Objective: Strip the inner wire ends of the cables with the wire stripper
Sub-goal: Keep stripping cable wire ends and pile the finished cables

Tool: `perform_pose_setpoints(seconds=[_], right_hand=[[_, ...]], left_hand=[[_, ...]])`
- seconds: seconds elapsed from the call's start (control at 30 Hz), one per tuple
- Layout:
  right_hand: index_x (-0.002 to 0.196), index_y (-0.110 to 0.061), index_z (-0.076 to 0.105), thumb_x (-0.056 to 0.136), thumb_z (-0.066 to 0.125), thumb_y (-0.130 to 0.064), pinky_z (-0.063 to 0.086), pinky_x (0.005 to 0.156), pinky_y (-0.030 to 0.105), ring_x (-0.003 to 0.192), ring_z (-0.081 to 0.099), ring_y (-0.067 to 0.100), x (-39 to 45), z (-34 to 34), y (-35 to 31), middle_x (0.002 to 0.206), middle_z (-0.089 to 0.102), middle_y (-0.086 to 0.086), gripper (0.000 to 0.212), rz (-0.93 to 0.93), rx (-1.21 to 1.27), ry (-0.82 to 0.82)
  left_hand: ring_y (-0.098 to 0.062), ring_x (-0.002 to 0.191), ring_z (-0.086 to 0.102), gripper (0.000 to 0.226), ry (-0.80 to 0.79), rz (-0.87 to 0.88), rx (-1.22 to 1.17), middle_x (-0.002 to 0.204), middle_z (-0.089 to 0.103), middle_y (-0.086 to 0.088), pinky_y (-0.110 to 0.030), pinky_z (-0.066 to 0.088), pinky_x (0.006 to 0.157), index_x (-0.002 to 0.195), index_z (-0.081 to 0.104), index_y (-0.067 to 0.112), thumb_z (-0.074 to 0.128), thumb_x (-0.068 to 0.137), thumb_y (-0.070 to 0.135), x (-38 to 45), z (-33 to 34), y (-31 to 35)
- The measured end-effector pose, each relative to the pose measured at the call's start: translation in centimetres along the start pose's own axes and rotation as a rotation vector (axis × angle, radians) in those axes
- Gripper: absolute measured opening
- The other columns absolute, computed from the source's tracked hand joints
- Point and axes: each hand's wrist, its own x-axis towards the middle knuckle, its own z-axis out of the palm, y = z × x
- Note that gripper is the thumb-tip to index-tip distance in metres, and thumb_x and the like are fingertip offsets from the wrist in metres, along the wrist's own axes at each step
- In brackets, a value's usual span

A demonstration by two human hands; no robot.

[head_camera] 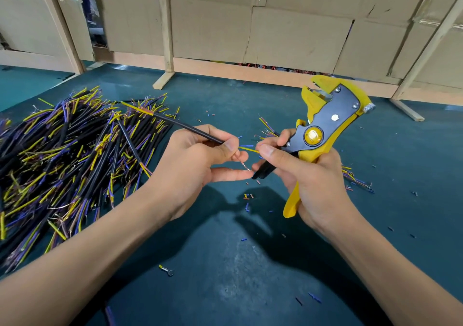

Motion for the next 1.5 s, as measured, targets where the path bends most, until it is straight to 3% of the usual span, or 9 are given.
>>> perform_pose_setpoints(seconds=[0.13,0.27,0.47,0.6,0.73,0.87,1.17,1.3,1.5], right_hand=[[0.085,-0.010,0.062,0.077,0.075,-0.002,0.058,0.072,0.046,0.077,0.067,0.031,0.0,0.0,-0.1,0.085,0.070,0.016,0.017,-0.001,0.006,0.001],[0.084,-0.013,0.062,0.078,0.074,-0.004,0.059,0.077,0.059,0.076,0.067,0.031,0.0,0.0,0.0,0.083,0.068,0.013,0.016,0.001,-0.025,-0.008],[0.069,-0.024,0.065,0.074,0.067,-0.006,0.049,0.082,0.059,0.078,0.052,0.040,0.3,0.3,0.2,0.074,0.059,0.010,0.019,-0.002,-0.068,0.059],[0.077,-0.013,0.060,0.075,0.063,0.000,0.050,0.085,0.066,0.076,0.065,0.027,0.4,0.7,0.1,0.071,0.059,0.004,0.013,0.034,0.039,0.074],[0.073,-0.014,0.062,0.074,0.062,0.000,0.055,0.080,0.048,0.074,0.069,0.027,0.4,0.8,0.0,0.071,0.058,0.006,0.014,0.046,0.104,0.073],[0.080,-0.008,0.056,0.074,0.061,0.002,0.056,0.075,0.042,0.075,0.069,0.029,0.5,0.6,0.1,0.072,0.057,0.009,0.013,0.053,0.138,0.051],[0.088,-0.008,0.055,0.078,0.070,0.002,0.058,0.075,0.046,0.086,0.070,0.041,0.8,-0.5,0.2,0.090,0.070,0.018,0.020,0.079,0.165,-0.034],[0.084,-0.010,0.058,0.079,0.076,0.001,0.059,0.070,0.043,0.077,0.073,0.036,1.6,-1.2,-0.4,0.091,0.070,0.020,0.021,0.120,0.204,0.214],[0.074,-0.014,0.055,0.088,0.072,-0.001,0.060,0.063,0.039,0.060,0.070,0.022,3.3,-4.2,-1.6,0.056,0.065,-0.002,0.025,-0.045,-0.050,0.706]], left_hand=[[-0.031,0.083,0.066,0.012,0.000,-0.019,0.035,0.072,0.064,-0.018,-0.053,0.061,0.072,0.081,0.063,-0.007,0.059,0.093,-0.006,-0.1,0.0,-0.1],[-0.031,0.084,0.068,0.012,-0.002,-0.035,0.062,0.073,0.065,-0.019,-0.053,0.061,0.074,0.082,0.063,-0.007,0.059,0.094,-0.006,0.0,0.0,-0.1],[-0.042,0.094,0.072,0.012,-0.013,-0.104,-0.009,0.084,0.063,-0.039,-0.045,0.061,0.085,0.083,0.062,-0.007,0.056,0.094,-0.010,-0.2,0.6,-0.2],[-0.037,0.093,0.074,0.014,-0.025,-0.118,-0.068,0.081,0.063,-0.025,-0.041,0.061,0.084,0.082,0.063,-0.006,0.056,0.093,-0.010,-0.2,0.8,-0.3],[-0.035,0.093,0.074,0.016,-0.031,-0.128,-0.091,0.077,0.064,-0.021,-0.040,0.061,0.084,0.080,0.064,-0.007,0.055,0.093,-0.009,-0.3,1.0,-0.3],[-0.033,0.087,0.074,0.019,-0.018,-0.130,-0.125,0.073,0.064,-0.019,-0.037,0.062,0.080,0.077,0.064,-0.007,0.054,0.093,-0.010,-0.4,1.2,-0.3],[-0.039,0.091,0.073,0.008,-0.007,-0.075,-0.096,0.086,0.070,-0.030,-0.038,0.061,0.080,0.092,0.063,-0.009,0.059,0.094,-0.003,0.0,0.5,-0.6],[-0.024,0.083,0.070,0.022,0.045,-0.031,0.062,0.077,0.066,-0.013,-0.039,0.062,0.075,0.081,0.066,-0.004,0.062,0.096,0.012,0.9,0.1,-0.5],[-0.019,0.087,0.072,0.031,-0.042,-0.166,0.395,0.093,0.072,-0.015,-0.029,0.060,0.064,0.089,0.065,0.003,0.060,0.099,0.031,5.3,2.0,0.4]])
